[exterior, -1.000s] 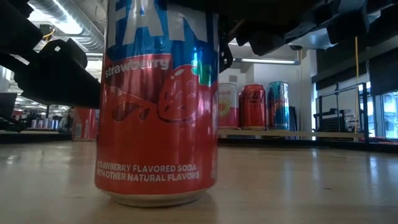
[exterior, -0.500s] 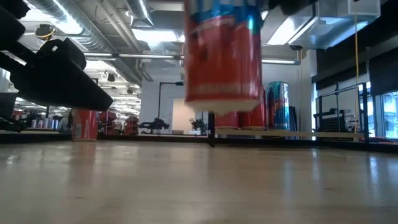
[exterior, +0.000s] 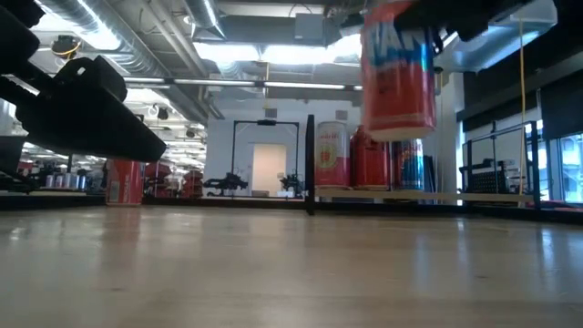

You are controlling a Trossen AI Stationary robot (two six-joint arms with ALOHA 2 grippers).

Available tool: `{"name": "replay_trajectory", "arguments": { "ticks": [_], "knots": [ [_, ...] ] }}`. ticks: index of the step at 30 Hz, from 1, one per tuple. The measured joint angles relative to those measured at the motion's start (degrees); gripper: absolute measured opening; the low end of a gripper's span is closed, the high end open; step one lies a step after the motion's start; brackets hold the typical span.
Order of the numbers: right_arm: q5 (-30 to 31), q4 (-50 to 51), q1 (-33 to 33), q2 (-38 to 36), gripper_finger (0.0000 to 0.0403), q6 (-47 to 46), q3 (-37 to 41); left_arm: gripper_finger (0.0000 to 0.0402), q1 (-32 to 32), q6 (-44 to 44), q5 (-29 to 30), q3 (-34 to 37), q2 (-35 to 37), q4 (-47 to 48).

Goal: Place canned beverage on shelf
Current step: Put the bottom red soda can on the shelf

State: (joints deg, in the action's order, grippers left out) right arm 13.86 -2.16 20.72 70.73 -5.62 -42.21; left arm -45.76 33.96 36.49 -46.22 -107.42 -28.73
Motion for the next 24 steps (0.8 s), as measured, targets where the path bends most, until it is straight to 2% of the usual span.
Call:
{"name": "replay_trajectory", "arguments": {
  "ticks": [6, 24],
  "knots": [
    [2.61, 6.6, -4.06, -8.36, 0.0267, -0.06, 3.51, 0.0361, 0.0, -0.01, 0.02, 0.0, 0.0, 0.0],
    [2.14, 20.79, -23.22, -26.06, 0.0268, 0.08, 11.15, 0.0361, -0.02, -0.03, 0.07, 0.0, 0.0, 0.0]
  ]
}}
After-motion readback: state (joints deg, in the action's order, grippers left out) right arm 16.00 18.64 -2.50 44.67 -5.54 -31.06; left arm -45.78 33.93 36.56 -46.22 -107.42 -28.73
